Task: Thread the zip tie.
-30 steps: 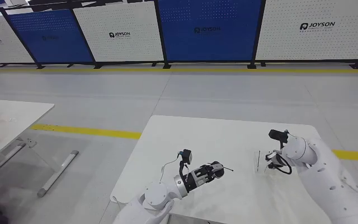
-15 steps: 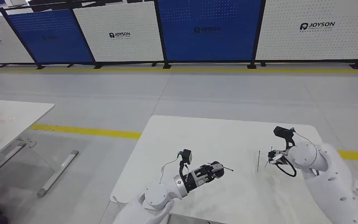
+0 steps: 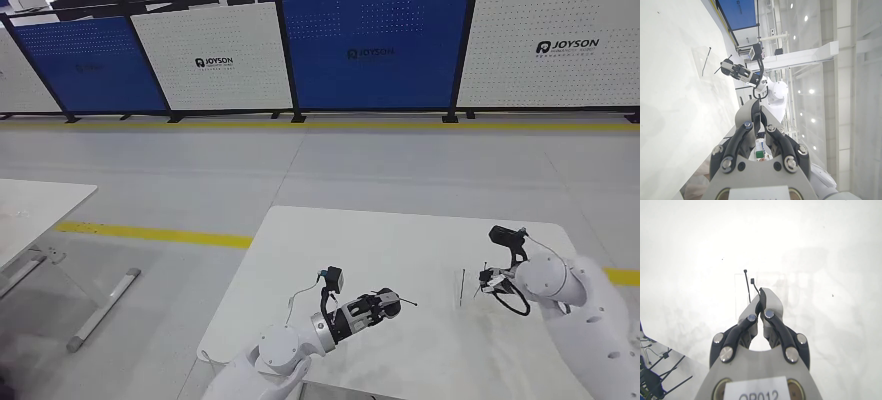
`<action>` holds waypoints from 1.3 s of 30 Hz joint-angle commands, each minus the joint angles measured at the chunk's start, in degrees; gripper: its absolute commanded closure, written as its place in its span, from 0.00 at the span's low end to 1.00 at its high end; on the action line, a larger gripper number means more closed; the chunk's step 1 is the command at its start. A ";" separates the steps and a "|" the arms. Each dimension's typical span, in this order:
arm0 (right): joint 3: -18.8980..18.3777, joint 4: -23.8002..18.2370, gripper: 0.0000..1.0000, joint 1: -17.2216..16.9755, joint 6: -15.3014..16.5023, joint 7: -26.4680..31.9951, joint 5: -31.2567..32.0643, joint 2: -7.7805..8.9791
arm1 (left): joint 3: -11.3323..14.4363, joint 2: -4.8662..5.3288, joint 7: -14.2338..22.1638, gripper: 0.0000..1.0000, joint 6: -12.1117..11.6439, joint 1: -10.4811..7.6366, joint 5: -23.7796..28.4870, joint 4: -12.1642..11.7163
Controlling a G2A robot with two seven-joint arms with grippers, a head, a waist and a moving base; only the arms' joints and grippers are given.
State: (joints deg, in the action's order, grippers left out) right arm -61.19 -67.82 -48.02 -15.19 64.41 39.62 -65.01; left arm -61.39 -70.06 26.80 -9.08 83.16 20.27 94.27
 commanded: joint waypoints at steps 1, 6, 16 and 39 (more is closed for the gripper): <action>0.00 0.00 1.00 0.00 0.00 0.00 0.00 0.00 | 0.00 0.00 0.00 1.00 0.00 0.00 0.00 0.00; 0.00 0.00 1.00 0.00 0.00 0.00 0.00 0.00 | 0.00 0.00 0.00 1.00 0.00 0.00 0.00 0.00; -1.32 -0.41 1.00 -1.42 -0.01 -4.14 -0.68 0.11 | 0.00 0.00 0.00 1.00 0.00 0.00 0.00 0.00; -12.93 -12.13 1.00 -9.02 3.47 -6.46 -5.20 2.65 | 0.00 0.00 0.00 1.00 0.00 0.00 0.00 0.00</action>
